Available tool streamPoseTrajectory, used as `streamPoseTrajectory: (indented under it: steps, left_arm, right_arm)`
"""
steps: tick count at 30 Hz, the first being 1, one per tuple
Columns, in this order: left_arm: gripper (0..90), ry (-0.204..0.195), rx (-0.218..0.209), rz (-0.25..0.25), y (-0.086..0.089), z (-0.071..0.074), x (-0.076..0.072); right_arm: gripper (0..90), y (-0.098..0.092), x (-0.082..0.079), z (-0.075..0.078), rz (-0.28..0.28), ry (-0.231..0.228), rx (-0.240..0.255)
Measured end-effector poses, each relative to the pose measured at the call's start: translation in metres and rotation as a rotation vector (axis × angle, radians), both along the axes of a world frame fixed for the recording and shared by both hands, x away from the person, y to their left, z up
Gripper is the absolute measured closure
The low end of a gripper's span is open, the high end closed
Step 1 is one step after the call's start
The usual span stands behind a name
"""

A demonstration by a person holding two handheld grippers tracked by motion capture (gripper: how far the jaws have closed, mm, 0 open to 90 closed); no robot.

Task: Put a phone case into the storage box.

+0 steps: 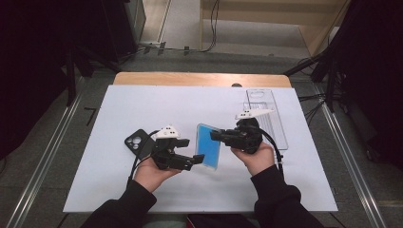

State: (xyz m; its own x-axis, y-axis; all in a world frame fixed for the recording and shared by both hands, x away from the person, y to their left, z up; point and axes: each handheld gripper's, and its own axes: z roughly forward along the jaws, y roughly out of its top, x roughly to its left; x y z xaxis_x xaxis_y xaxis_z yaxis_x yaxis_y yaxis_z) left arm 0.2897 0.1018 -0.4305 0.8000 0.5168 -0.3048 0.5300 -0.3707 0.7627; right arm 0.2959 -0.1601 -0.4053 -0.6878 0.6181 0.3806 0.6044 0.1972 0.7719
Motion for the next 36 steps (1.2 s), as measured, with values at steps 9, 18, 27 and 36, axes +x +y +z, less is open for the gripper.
streamPoseTrajectory:
  steps: [9, 18, 27, 36]
  left_arm:
    - [16.6, 0.033, -0.023, -0.069, 0.006, 0.010, 0.009]
    - [21.4, 0.026, -0.019, -0.156, 0.009, 0.020, 0.013]
    - [28.6, 0.024, -0.039, -0.228, 0.008, 0.025, 0.016]
    - [42.8, 0.009, -0.004, -0.301, 0.007, 0.030, 0.023]
  right_arm:
    - [77.1, -0.006, -0.002, -0.001, 0.093, -0.036, -0.011]
    - [77.2, -0.008, -0.004, -0.001, 0.167, -0.059, -0.022]
    - [77.2, -0.008, -0.002, -0.003, 0.247, -0.064, -0.003]
    - [77.1, -0.003, -0.004, -0.001, 0.318, -0.083, -0.015]
